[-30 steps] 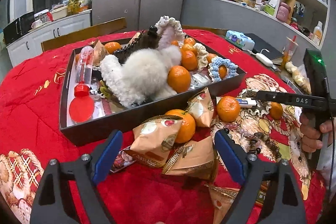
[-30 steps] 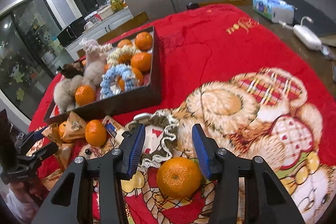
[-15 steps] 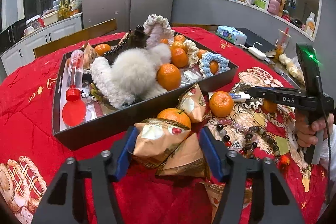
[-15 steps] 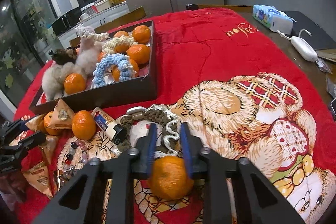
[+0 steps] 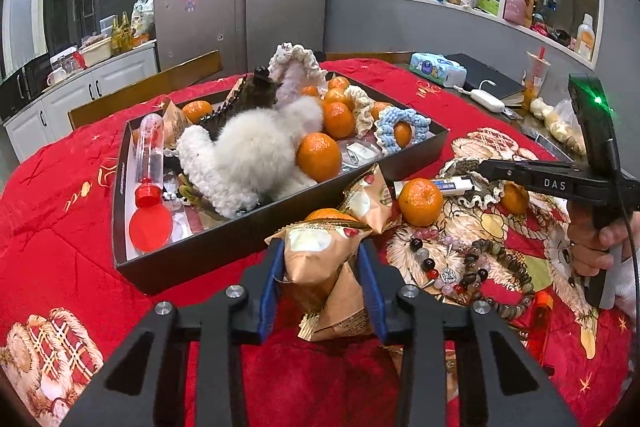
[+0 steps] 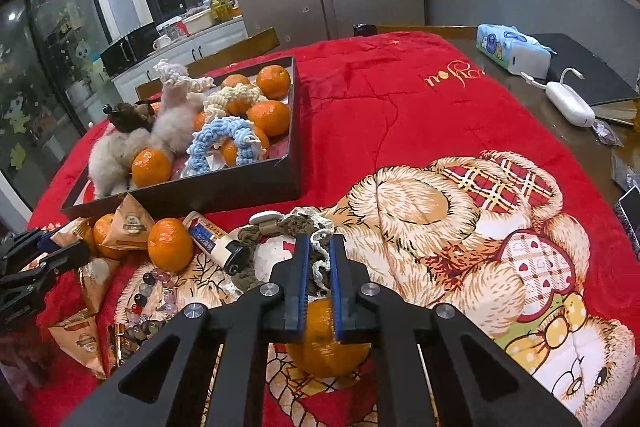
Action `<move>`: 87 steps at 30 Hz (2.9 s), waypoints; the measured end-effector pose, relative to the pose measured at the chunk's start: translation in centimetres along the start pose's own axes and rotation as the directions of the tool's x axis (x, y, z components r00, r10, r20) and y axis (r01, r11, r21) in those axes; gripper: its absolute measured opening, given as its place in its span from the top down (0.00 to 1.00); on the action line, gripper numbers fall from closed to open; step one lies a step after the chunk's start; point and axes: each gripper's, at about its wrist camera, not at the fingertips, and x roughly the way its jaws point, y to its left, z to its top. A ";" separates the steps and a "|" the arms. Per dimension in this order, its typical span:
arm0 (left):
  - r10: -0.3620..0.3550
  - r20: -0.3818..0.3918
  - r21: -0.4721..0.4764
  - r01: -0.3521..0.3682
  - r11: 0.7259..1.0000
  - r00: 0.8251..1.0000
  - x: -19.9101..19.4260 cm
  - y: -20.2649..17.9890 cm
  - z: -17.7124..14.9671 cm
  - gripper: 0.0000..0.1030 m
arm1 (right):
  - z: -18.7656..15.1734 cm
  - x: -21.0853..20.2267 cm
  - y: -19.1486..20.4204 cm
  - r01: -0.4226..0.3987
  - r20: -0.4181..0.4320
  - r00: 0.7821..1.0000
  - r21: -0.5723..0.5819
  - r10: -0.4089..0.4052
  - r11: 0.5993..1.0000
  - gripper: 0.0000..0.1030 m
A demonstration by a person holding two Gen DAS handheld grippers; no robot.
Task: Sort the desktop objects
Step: 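Close the right tool on the white cord while the left tool grasps the gold snack packet, then lift the white cord with the right tool while the left tool carries the packet over the tray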
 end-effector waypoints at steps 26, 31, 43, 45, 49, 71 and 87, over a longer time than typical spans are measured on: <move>-0.021 0.142 0.039 0.016 0.999 0.990 -7.6 -2.3 2.0 0.69 | 1.7 -5.4 0.7 -0.056 0.140 0.989 0.072 0.045 0.996 0.91; -0.016 0.138 0.058 0.008 0.998 0.990 -9.6 -3.0 1.5 0.69 | 1.5 -6.2 2.7 -0.055 0.121 0.991 0.024 0.052 0.998 0.91; 0.019 0.114 0.013 -0.021 1.000 0.993 -11.8 -0.9 -0.5 0.69 | 1.2 -8.9 7.1 -0.088 0.122 0.988 -0.069 0.096 0.994 0.91; 0.016 0.108 0.011 -0.018 1.000 0.994 -12.0 -0.8 -0.8 0.69 | 1.1 -9.2 7.7 -0.093 0.124 0.987 -0.081 0.103 0.992 0.91; 0.013 0.107 0.003 -0.014 1.000 0.994 -12.4 -0.5 -1.2 0.69 | 1.1 -9.6 8.6 -0.105 0.122 0.986 -0.092 0.116 0.990 0.91; 0.061 0.152 0.012 -0.063 0.998 0.987 -12.3 1.0 2.7 0.69 | 4.4 -10.4 12.4 -0.133 0.154 0.976 -0.150 0.156 0.980 0.91; 0.001 0.147 -0.001 -0.001 1.000 0.989 -6.2 -0.8 8.0 0.69 | 8.5 -8.9 11.1 -0.150 0.188 0.968 -0.109 0.168 0.983 0.91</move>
